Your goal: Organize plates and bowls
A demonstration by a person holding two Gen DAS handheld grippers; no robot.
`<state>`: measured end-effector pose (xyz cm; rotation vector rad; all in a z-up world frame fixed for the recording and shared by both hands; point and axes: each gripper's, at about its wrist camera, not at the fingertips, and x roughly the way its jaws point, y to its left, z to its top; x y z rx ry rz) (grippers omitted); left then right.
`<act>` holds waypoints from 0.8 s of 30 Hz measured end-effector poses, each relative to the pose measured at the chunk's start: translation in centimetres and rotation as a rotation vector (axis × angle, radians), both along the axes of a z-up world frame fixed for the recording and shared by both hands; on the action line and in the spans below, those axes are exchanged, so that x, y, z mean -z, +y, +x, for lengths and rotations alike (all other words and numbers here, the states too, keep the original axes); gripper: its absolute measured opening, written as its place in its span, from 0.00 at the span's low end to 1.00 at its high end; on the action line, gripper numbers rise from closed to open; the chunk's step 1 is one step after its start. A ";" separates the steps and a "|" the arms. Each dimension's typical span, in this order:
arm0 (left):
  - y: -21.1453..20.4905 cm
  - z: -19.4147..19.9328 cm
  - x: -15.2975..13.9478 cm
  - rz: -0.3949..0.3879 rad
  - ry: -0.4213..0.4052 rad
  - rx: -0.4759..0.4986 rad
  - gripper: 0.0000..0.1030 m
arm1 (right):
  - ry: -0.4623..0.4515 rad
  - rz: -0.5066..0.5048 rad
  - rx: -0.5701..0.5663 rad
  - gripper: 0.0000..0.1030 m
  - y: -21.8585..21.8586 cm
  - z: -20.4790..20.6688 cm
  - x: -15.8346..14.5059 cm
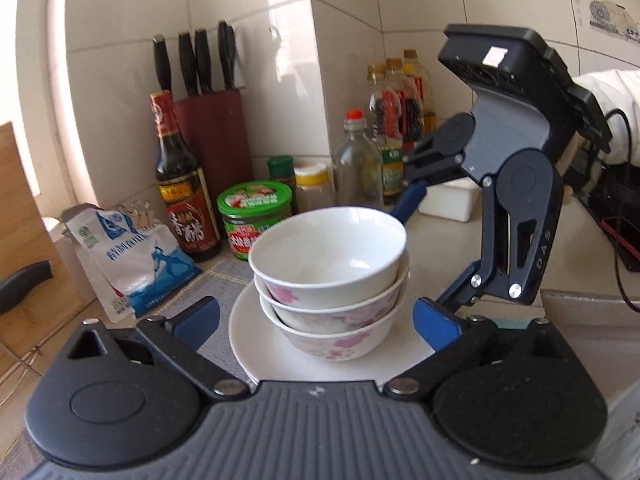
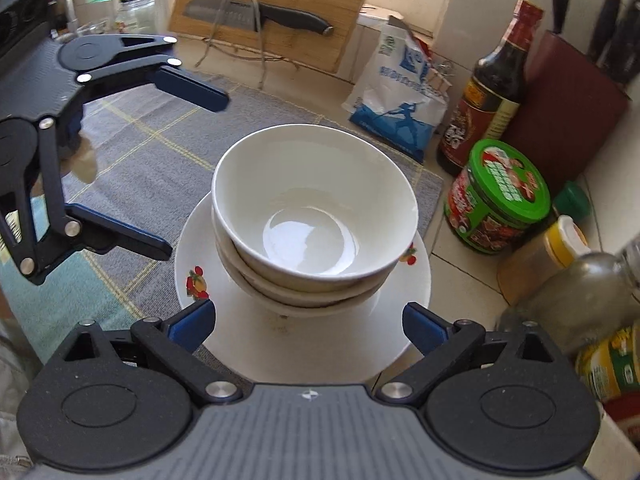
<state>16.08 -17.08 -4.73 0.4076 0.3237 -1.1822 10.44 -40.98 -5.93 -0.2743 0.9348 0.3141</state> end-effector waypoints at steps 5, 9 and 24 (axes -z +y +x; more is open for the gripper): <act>2.2 -2.6 -1.8 -0.031 0.005 -0.198 0.99 | -0.001 -0.023 0.343 1.00 2.6 -2.2 -1.1; 3.7 -3.2 -3.4 0.008 0.144 -0.335 0.99 | -0.038 0.016 0.577 1.00 4.4 -4.8 -2.3; 8.1 -4.5 -6.7 0.081 0.216 -0.501 0.99 | -0.198 0.088 0.878 1.00 9.8 -10.8 -6.7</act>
